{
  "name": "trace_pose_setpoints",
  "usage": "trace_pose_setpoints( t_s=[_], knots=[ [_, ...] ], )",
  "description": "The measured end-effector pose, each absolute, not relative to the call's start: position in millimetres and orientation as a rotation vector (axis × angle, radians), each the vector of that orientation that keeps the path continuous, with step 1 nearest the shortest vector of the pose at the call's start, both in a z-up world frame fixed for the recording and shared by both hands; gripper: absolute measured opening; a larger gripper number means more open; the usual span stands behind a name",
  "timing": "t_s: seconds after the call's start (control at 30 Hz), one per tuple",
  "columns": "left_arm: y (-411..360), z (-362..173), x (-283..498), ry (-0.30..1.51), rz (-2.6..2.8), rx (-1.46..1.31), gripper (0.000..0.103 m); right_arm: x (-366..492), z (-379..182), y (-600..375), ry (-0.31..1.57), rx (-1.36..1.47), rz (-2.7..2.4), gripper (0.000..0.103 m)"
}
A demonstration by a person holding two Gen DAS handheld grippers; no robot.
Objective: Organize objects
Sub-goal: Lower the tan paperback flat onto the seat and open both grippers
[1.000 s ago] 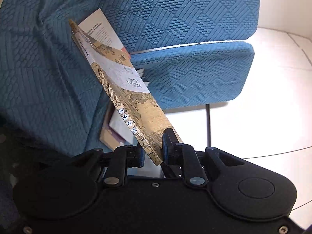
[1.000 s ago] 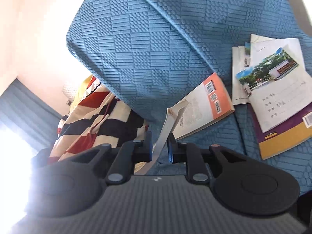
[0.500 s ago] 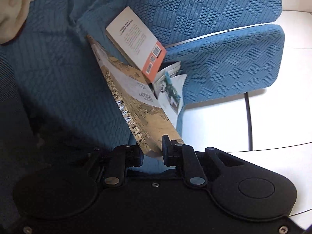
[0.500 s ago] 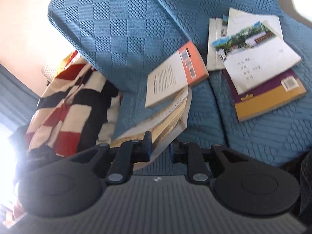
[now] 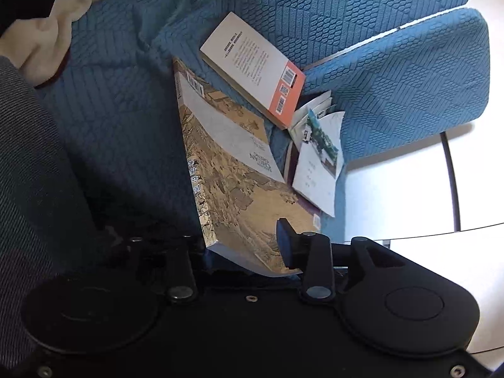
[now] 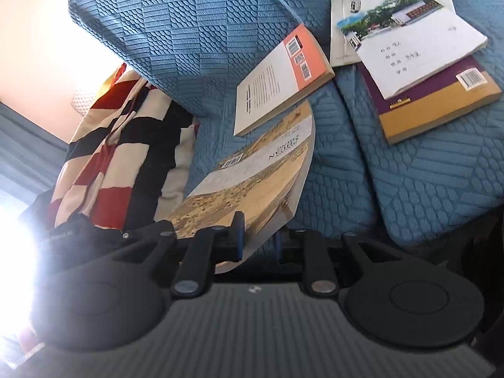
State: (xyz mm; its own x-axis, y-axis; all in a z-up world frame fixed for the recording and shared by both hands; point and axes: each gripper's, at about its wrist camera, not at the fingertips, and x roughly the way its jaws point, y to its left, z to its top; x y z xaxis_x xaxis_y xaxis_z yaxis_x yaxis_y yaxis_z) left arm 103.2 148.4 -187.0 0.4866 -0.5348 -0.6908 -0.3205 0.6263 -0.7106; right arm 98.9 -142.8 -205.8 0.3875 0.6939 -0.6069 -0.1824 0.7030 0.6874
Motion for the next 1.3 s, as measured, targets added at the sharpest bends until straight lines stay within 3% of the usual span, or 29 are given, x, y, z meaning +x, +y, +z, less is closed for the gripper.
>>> trace_pose_setpoints(
  t_s=[0.3,0.37,0.43,0.53,0.63,0.7,1.3],
  knots=[
    [137.9,-197.0,105.0,1.195,-0.094,-0.858,0.048,96.5,-225.2,-142.8,1.086,0.579,0.611,0.023],
    [137.1,-197.7,104.4,1.214,-0.091,-0.846,0.053,96.6,-226.7,-143.0,1.098,0.584,0.609,0.024],
    [137.0,-195.8,104.0,1.227,-0.078,-0.831,0.065,95.5,-225.5,-142.0,1.098,0.563,0.593,0.028],
    [139.9,-191.8,101.1,1.227,-0.029,-0.802,0.072,93.3,-227.3,-139.6,1.112,0.501,0.534,0.034],
    [145.3,-188.8,97.3,1.213,-0.027,-0.802,0.074,93.9,-232.8,-144.0,1.151,0.506,0.497,0.054],
    [146.1,-186.6,96.9,1.202,-0.011,-0.782,0.075,94.2,-233.3,-147.4,1.168,0.494,0.446,0.073],
    [126.4,-204.8,166.4,1.130,0.018,-0.546,0.077,134.0,-224.5,-115.9,1.074,0.263,0.491,0.072]
  ],
)
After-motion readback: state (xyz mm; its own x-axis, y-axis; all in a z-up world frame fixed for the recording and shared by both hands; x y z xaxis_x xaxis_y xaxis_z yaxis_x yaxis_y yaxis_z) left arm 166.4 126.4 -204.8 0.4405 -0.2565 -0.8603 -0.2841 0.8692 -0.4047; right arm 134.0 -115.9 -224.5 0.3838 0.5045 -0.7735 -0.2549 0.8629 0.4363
